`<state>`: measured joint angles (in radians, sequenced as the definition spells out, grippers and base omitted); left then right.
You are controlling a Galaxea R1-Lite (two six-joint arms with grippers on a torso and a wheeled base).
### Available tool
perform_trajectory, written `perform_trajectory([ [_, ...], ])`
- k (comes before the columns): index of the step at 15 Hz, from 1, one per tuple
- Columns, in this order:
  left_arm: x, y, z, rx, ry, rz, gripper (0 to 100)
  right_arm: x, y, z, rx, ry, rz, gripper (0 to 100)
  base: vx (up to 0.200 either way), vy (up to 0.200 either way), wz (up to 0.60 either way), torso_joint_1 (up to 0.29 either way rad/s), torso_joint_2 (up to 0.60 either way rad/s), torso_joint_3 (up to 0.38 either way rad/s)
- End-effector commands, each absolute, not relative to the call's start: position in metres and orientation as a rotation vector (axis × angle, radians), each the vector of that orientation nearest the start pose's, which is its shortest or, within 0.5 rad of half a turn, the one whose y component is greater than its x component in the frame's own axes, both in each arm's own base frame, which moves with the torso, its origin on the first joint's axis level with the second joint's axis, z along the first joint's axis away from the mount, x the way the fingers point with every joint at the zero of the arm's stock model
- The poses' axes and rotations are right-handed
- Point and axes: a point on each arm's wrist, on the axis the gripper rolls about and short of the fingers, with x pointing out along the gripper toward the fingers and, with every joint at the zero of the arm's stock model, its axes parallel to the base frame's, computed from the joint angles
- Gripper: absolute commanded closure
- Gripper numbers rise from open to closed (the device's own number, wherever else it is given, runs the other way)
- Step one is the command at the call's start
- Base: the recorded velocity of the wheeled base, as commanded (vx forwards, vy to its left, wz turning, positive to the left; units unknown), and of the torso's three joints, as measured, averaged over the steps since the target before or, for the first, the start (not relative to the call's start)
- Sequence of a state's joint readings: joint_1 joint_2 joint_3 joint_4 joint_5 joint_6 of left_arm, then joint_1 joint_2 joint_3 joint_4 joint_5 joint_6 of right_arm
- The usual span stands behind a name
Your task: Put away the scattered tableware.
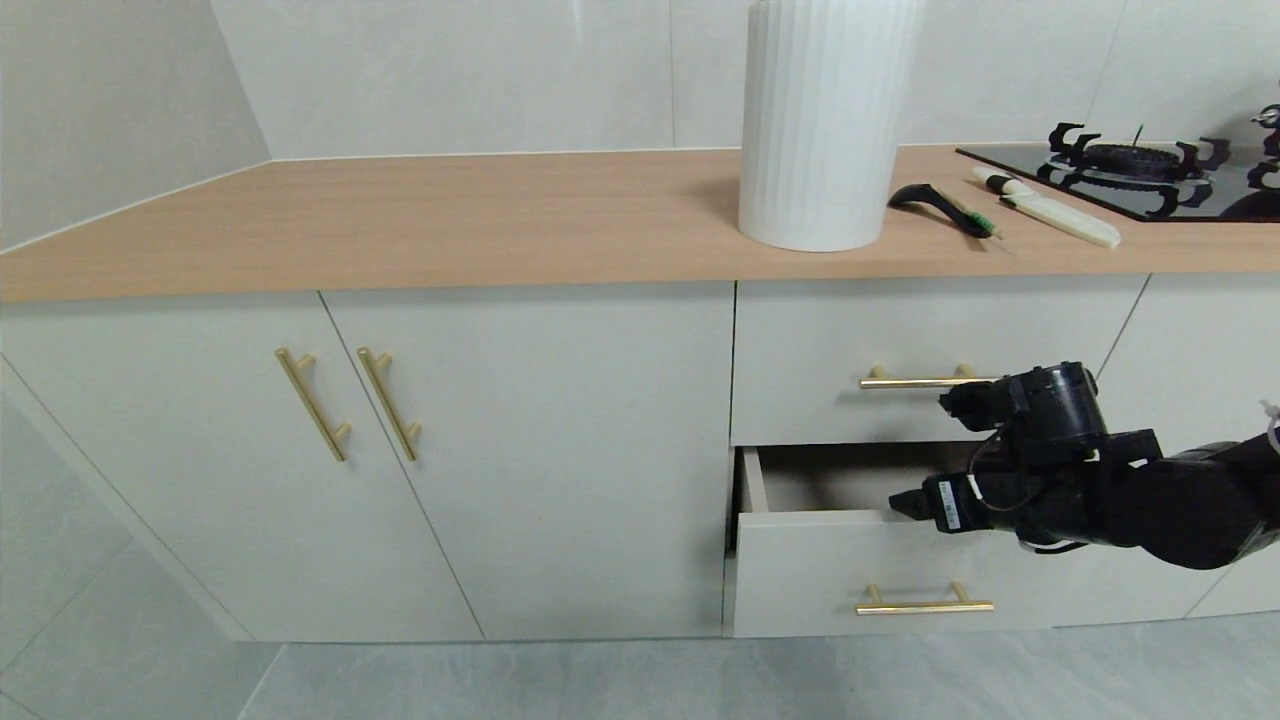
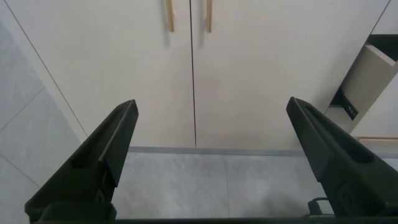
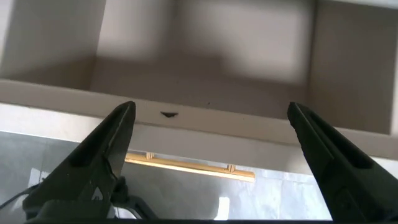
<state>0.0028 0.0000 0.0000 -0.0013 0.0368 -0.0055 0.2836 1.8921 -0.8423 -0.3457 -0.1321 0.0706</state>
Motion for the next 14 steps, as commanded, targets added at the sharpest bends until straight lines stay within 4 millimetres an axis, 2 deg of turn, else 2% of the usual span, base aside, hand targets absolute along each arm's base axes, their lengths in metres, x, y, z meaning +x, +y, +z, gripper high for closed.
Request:
perform_trajectory([
  [1,-0.023,0.001,0.076,-0.006,0.0,0.04,0,0.314,0.088,0.101,-0.08,0.704,0.12,0,0.0,0.0,0.0,0.0,0.0,0.0],
  [6,-0.023,0.001,0.076,-0.006,0.0,0.04,0,0.309,0.088,0.104,-0.085,0.709,0.123,0,0.0,0.0,0.0,0.0,0.0,0.0],
  [14,-0.023,0.001,0.076,-0.006,-0.002,0.04,0,0.296,0.085,0.116,-0.115,0.85,0.125,0,0.0,0.0,0.0,0.0,0.0,0.0],
])
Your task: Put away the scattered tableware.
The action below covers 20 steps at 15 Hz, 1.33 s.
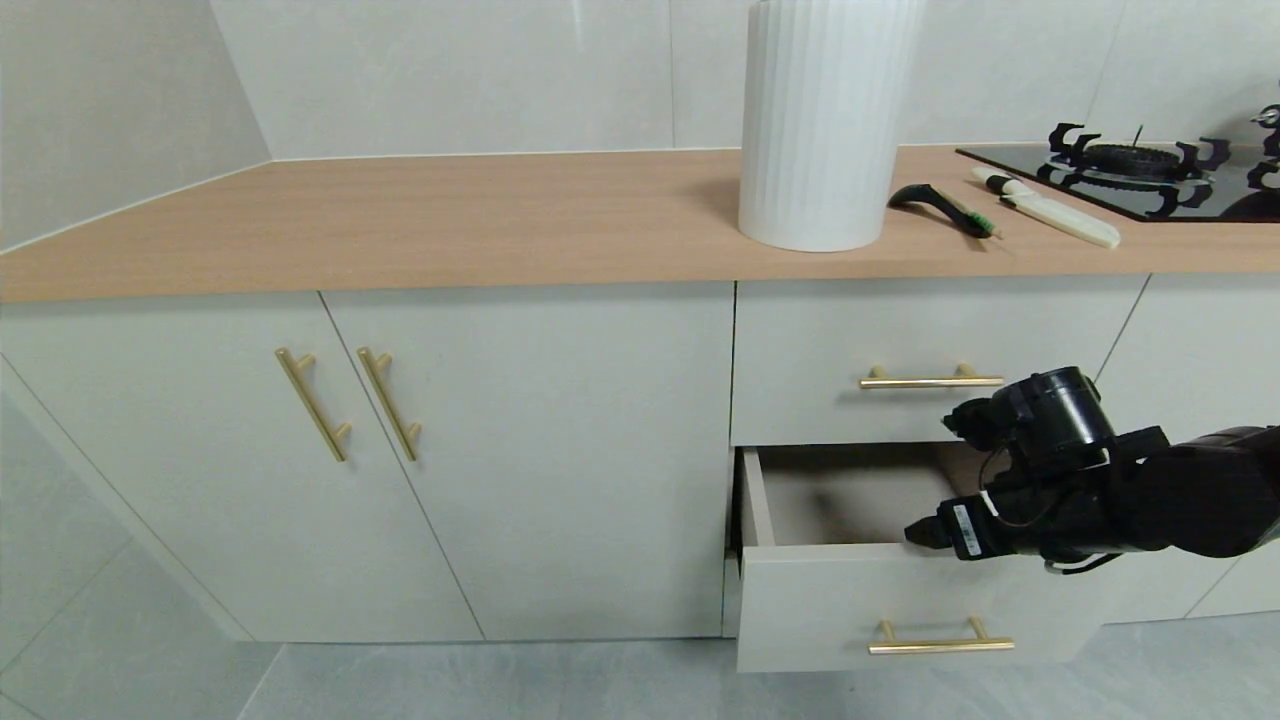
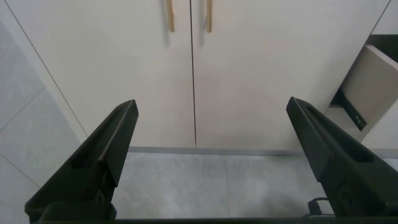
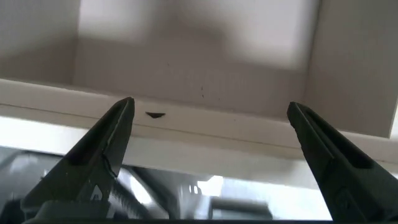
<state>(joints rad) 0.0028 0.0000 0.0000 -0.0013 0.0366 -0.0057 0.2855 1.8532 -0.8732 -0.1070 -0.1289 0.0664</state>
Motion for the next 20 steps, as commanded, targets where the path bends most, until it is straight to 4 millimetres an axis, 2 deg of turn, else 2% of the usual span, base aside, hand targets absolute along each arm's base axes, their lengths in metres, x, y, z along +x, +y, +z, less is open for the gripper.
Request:
perform_trajectory([
  [1,-0.023,0.001,0.076,-0.006,-0.002,0.04,0,0.293,0.087,0.119,-0.125,0.878,0.133,0,0.0,0.0,0.0,0.0,0.0,0.0],
  [6,-0.023,0.001,0.076,-0.006,-0.002,0.04,0,0.273,0.094,0.126,-0.191,1.074,0.157,0,0.0,0.0,0.0,0.0,0.0,0.0],
  [11,-0.023,0.001,0.076,-0.006,-0.002,0.04,0,0.257,0.105,0.117,-0.259,1.196,0.197,0,0.0,0.0,0.0,0.0,0.0,0.0],
  [17,-0.023,0.001,0.076,-0.006,-0.002,0.04,0,0.24,0.122,0.096,-0.373,1.382,0.243,0,0.0,0.0,0.0,0.0,0.0,0.0],
  [20,-0.023,0.001,0.076,-0.006,0.0,0.04,0,0.235,0.122,0.093,-0.392,1.409,0.246,0,0.0,0.0,0.0,0.0,0.0,0.0],
])
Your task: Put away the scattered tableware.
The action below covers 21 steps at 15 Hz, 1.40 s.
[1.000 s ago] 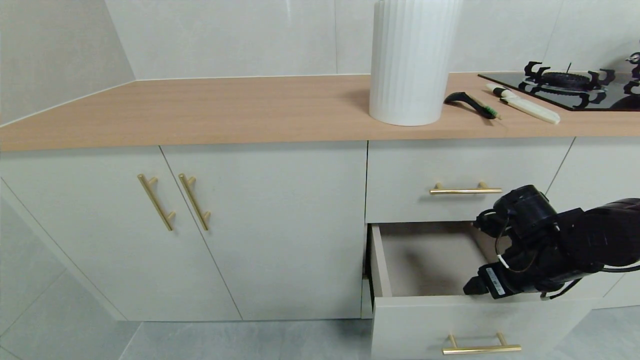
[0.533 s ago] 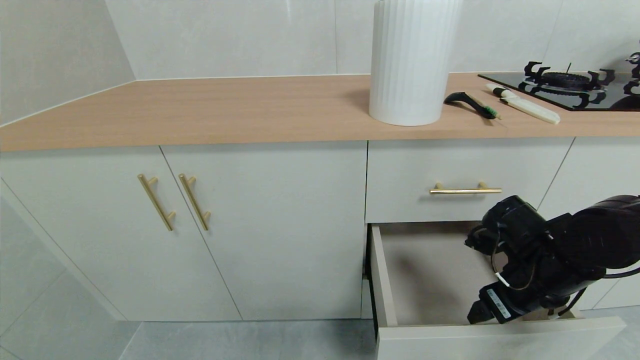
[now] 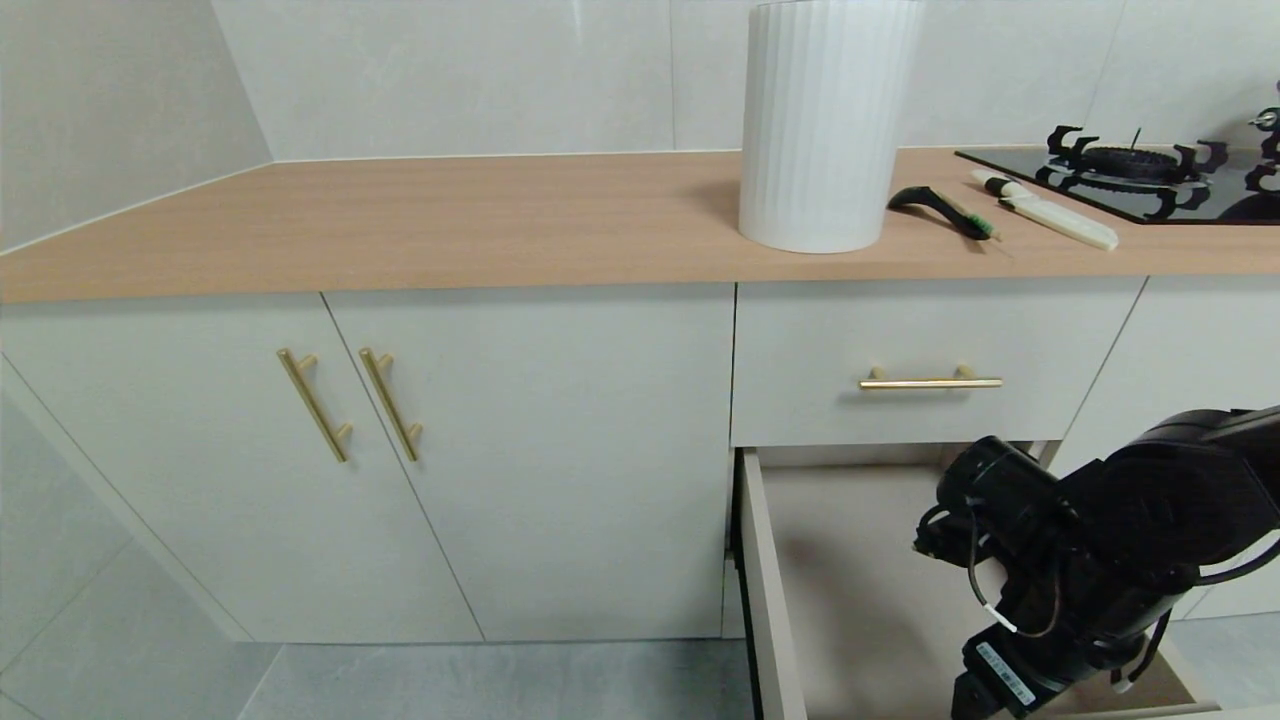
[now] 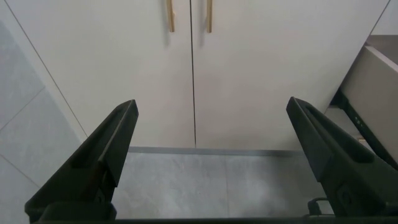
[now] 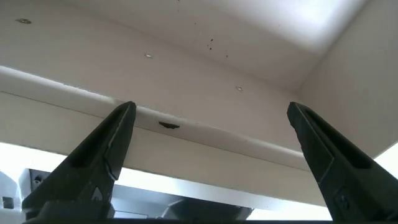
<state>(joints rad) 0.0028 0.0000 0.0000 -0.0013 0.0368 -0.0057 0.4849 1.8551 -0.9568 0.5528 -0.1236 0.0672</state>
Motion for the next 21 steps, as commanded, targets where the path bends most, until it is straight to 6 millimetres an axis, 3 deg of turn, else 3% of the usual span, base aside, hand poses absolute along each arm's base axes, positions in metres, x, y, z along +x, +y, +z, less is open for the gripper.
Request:
perform_trajectory([
  [1,-0.023,0.001,0.076,-0.006,-0.002,0.04,0,0.232,0.122,0.09,-0.4,1.427,0.249,0,0.0,0.0,0.0,0.0,0.0,0.0],
  [8,-0.023,0.001,0.076,-0.006,-0.002,0.04,0,0.222,0.13,0.078,-0.485,1.516,0.286,0,0.0,0.0,0.0,0.0,0.0,0.0],
  [11,-0.023,0.001,0.076,-0.006,0.0,0.04,0,0.224,0.131,0.082,-0.471,1.491,0.283,0,0.0,0.0,0.0,0.0,0.0,0.0],
  [14,-0.023,0.001,0.076,-0.006,-0.002,0.04,0,0.227,0.117,0.129,-0.323,1.284,0.243,0,0.0,0.0,0.0,0.0,0.0,0.0],
  [18,-0.023,0.001,0.076,-0.006,-0.002,0.04,0,0.21,0.08,0.194,-0.163,0.945,0.189,0,0.0,0.0,0.0,0.0,0.0,0.0],
  [21,-0.023,0.001,0.076,-0.006,0.0,0.038,0,0.199,0.067,0.219,-0.106,0.793,0.164,0,0.0,0.0,0.0,0.0,0.0,0.0],
])
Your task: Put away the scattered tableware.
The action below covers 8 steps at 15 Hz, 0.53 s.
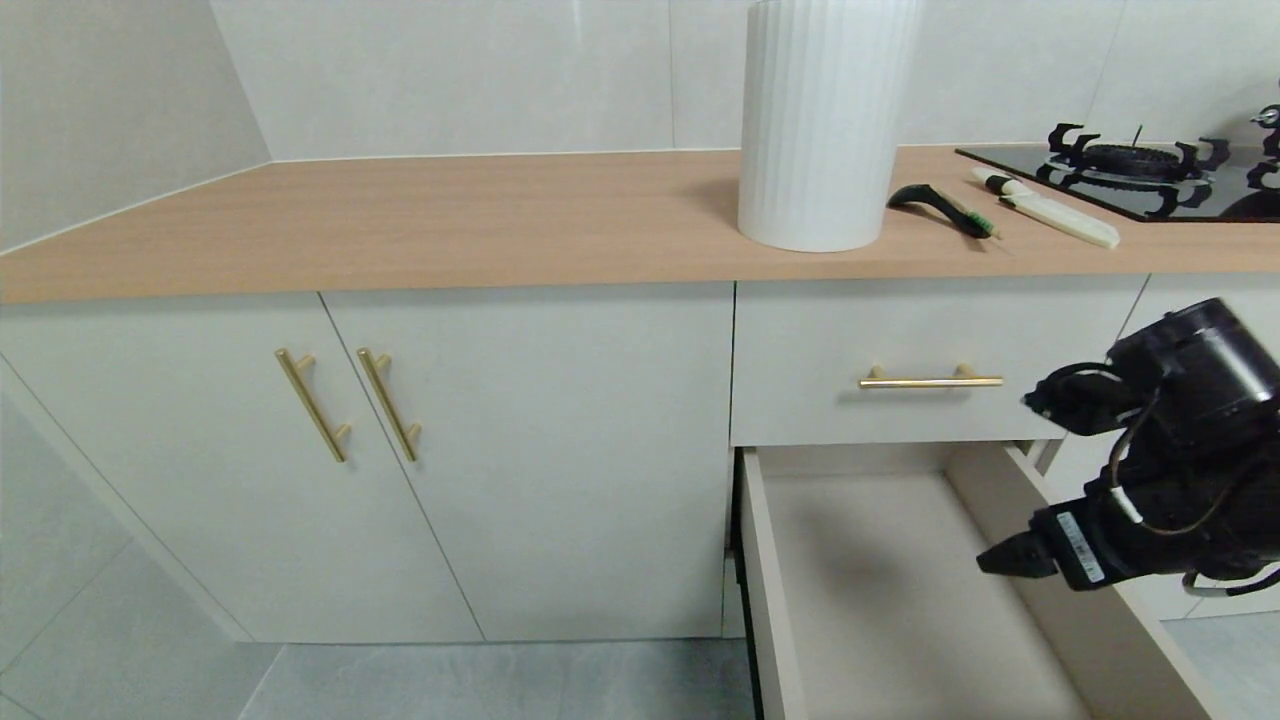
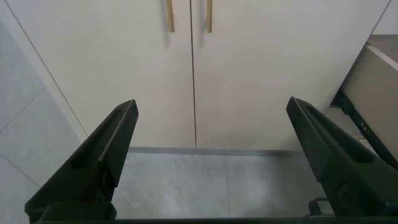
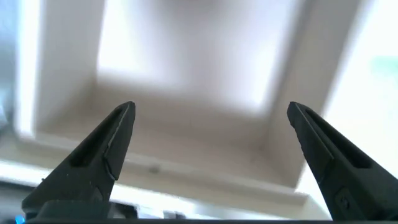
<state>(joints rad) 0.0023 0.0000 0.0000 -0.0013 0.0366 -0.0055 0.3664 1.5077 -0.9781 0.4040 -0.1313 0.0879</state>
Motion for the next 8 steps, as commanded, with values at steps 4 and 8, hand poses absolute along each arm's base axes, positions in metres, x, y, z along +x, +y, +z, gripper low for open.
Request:
perform_trajectory([
  [4,-0.0228,0.0008,0.0756,-0.006,-0.002,0.038,0,0.1898,0.0638,0.2298,-0.092,0.738,0.165,0,0.0,0.0,0.0,0.0,0.0,0.0],
  [8,-0.0227,0.0008,0.0757,-0.006,0.0,0.04,0,0.1898,0.0638,0.231,-0.089,0.724,0.166,0,0.0,0.0,0.0,0.068,-0.19,-0.137],
])
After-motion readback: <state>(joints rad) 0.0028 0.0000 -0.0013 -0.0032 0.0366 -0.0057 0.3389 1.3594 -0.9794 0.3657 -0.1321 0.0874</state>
